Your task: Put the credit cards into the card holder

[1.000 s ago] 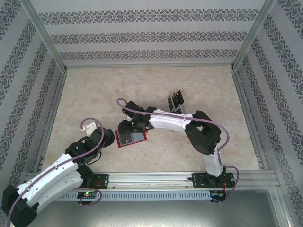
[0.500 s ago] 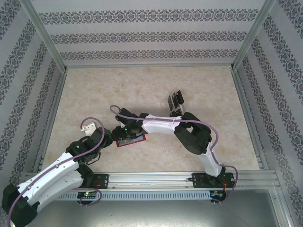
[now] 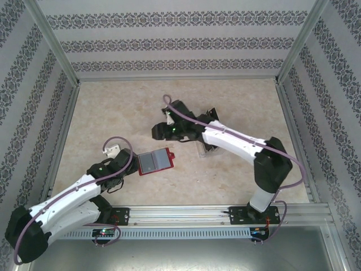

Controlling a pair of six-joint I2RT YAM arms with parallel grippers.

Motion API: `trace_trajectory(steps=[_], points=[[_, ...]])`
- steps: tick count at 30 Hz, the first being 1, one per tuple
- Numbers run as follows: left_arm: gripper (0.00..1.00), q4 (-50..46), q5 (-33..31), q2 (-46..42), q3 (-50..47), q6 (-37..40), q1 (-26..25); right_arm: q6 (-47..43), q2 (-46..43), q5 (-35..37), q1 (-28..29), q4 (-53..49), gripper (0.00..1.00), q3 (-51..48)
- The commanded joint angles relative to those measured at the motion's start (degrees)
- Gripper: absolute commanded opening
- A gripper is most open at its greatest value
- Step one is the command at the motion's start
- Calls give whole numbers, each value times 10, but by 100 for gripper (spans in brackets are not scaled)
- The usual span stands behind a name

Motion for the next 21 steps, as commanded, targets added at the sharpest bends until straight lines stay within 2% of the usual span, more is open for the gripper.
trace_trajectory(steps=[1, 5, 11, 21], points=[[80, 65, 25, 52, 29, 37, -7, -87, -14, 93, -17, -122, 55, -4], [82, 110, 45, 129, 51, 64, -7, -144, -22, 176, -35, -191, 55, -7], [82, 148, 58, 210, 60, 83, -7, -184, -19, 255, -42, -242, 55, -9], [82, 131, 43, 252, 43, 73, -7, -203, 6, 289, -47, -264, 55, -10]])
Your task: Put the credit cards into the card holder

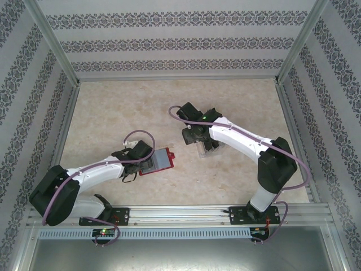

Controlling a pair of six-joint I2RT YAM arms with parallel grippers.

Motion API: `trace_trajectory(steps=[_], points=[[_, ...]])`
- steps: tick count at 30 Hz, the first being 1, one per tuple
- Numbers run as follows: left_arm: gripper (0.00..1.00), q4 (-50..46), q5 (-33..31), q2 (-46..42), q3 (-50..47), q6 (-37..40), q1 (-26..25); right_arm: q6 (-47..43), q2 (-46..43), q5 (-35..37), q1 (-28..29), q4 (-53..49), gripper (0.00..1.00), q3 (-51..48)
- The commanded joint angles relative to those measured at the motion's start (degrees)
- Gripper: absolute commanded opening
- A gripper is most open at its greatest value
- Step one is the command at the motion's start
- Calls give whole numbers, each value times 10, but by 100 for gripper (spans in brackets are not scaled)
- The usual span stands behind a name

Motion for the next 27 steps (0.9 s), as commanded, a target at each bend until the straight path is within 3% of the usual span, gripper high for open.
trace_trajectory(steps=[1, 27], points=[[82, -8, -15, 4, -10, 0, -7, -17, 14, 32, -8, -25, 55, -6], [83, -2, -24, -12, -41, -11, -7, -44, 68, 101, -40, -48, 52, -12]])
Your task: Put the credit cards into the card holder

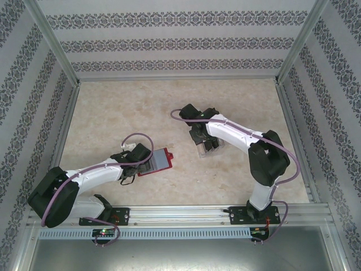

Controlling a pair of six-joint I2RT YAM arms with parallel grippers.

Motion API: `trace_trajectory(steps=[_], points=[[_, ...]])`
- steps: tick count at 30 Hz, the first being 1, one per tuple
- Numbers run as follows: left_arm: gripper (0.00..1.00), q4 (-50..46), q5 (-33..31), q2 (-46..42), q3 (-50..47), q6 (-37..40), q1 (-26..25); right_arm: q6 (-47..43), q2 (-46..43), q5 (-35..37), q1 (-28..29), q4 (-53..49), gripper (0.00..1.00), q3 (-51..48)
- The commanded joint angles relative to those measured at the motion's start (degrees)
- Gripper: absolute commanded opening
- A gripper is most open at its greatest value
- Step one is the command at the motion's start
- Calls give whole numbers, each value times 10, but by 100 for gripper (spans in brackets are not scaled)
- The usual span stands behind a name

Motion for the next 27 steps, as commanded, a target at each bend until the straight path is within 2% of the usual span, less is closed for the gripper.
trace_trajectory(steps=[1, 12, 19, 27], points=[[83, -4, -8, 1, -13, -7, -7, -10, 14, 21, -6, -14, 52, -12], [83, 1, -10, 1, -13, -4, -7, -9, 37, -5, -14, -3, 50, -24], [83, 1, -12, 4, -10, -2, -8, 1, 12, -39, -14, 9, 45, -30], [83, 6, -8, 8, -9, -2, -7, 2, 4, -38, -15, 8, 39, -23]])
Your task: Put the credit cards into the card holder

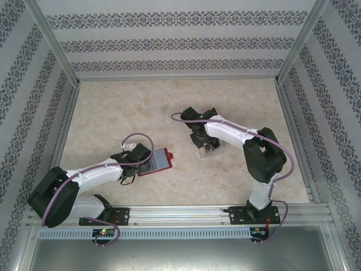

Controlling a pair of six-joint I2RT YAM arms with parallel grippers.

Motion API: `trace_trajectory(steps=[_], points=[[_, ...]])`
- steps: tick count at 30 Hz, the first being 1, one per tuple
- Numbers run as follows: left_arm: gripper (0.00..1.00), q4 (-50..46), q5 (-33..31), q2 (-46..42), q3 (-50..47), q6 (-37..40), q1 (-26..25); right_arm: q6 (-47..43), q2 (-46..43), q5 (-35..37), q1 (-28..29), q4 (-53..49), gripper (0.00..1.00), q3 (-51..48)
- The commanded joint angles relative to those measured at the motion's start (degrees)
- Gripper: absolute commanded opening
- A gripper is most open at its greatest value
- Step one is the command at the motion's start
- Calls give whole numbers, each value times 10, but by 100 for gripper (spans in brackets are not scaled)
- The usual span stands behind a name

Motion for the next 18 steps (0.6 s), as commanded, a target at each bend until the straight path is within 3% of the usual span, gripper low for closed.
trace_trajectory(steps=[1, 18], points=[[83, 3, -8, 6, -8, -1, -8, 7, -18, -6, -5, -4, 37, 0], [82, 2, -7, 7, -5, 0, -7, 5, -38, -8, -14, -1, 26, 6]])
